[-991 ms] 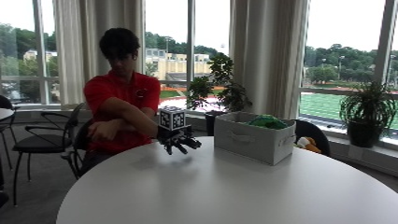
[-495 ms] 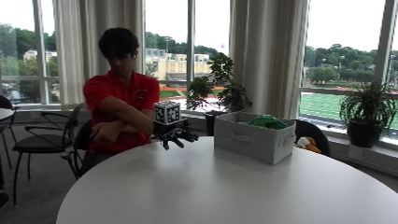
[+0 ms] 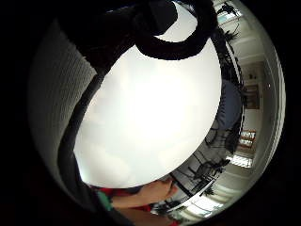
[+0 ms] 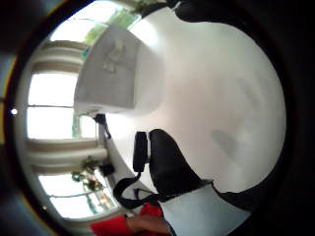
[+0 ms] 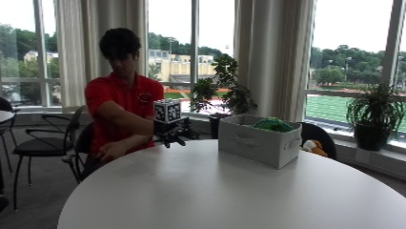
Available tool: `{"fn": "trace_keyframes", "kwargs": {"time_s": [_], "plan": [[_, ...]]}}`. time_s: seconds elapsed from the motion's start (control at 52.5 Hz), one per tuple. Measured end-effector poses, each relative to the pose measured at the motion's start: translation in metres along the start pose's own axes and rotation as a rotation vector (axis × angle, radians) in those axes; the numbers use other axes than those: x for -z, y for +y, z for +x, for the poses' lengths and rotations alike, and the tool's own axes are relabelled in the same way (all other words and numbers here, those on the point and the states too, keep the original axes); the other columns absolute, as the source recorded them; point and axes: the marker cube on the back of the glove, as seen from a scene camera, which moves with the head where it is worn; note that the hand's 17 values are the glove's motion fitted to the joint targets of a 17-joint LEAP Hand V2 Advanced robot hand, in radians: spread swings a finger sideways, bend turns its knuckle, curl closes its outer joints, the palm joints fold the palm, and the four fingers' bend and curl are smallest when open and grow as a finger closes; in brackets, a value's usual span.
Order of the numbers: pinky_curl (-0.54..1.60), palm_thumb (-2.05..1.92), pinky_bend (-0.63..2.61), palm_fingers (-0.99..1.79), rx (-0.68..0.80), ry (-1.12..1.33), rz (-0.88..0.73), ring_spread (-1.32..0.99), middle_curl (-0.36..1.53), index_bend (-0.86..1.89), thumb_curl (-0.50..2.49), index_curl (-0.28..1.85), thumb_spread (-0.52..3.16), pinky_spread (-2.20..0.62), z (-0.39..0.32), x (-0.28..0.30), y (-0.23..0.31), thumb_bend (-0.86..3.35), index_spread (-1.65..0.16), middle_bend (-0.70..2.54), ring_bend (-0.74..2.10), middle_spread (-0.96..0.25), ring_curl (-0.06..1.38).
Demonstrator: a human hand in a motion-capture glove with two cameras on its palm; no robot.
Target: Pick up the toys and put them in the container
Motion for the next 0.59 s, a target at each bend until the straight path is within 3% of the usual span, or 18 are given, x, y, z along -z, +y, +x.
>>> {"fn": "trace_keyframes", "kwargs": {"time_s": [0.591], "plan": [[0.33, -0.05, 0.89, -0.11, -0.005, -0.036, 0.011, -0.05, 0.17, 0.19, 0.27, 0.37, 1.11, 0.11, 0.031, 0.009, 0.004, -0.05, -0.44, 0.12, 0.19, -0.12, 0.39]]}}
